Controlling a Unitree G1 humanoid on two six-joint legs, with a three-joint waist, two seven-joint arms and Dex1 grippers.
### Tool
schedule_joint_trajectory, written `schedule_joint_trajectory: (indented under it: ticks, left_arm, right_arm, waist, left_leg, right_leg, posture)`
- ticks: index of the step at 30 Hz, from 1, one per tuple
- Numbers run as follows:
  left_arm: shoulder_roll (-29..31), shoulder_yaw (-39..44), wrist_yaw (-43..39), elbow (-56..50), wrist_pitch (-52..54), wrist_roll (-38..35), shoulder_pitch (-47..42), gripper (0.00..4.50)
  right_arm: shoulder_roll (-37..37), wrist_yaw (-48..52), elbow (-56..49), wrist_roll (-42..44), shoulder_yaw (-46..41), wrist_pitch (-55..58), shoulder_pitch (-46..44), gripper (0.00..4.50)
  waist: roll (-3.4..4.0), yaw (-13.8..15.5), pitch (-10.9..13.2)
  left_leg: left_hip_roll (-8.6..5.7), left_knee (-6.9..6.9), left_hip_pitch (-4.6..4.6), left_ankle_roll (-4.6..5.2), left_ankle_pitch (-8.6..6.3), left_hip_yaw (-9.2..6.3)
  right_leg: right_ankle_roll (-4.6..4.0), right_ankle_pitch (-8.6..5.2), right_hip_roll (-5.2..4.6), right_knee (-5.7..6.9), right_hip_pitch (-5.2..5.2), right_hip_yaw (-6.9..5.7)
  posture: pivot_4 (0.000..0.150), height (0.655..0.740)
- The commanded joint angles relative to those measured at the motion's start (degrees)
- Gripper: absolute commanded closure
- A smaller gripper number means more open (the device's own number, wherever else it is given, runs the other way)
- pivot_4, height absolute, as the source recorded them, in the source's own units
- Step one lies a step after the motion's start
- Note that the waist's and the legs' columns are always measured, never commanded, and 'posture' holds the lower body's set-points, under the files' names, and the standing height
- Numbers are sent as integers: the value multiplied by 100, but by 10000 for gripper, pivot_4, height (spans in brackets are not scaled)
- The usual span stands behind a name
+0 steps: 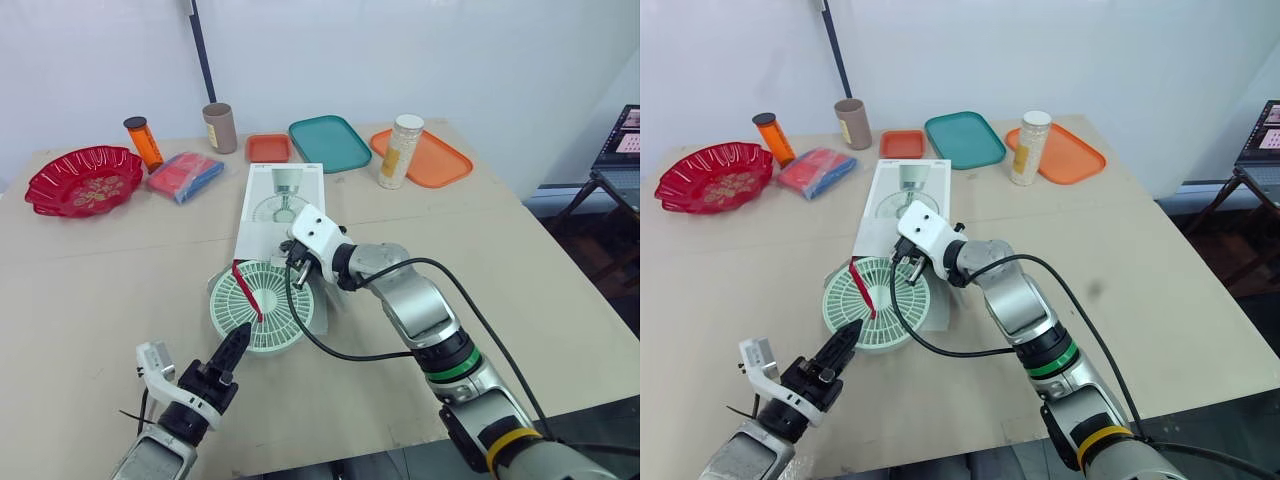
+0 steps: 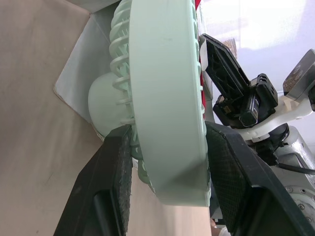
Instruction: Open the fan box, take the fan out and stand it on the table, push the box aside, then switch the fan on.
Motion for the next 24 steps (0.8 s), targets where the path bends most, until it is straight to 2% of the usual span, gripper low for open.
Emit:
schedule_joint_trajectory:
  ticks: [1,24]
  left_arm:
    - [111,180,127,-112,-117,-37,337,27575]
    - [935,686,-11,-306,-291,-593,1333,27575]
  right_arm:
    - [-40,7,63,5,78,122,57,45000]
    - [-12,-21,-295,36,171,436,50,45000]
  waist:
    - [1,1,0]
    - [1,-14,1]
  left_leg:
    - [0,0,-1,0,0,-1]
    - [3,-8,-1,2,-1,11]
  right_leg:
    - [-5,-3,-1,0,-1,-1]
    - [-22,-20,1,0,-10,3]
  posture:
    - [1500,7400]
    - [1500,7400]
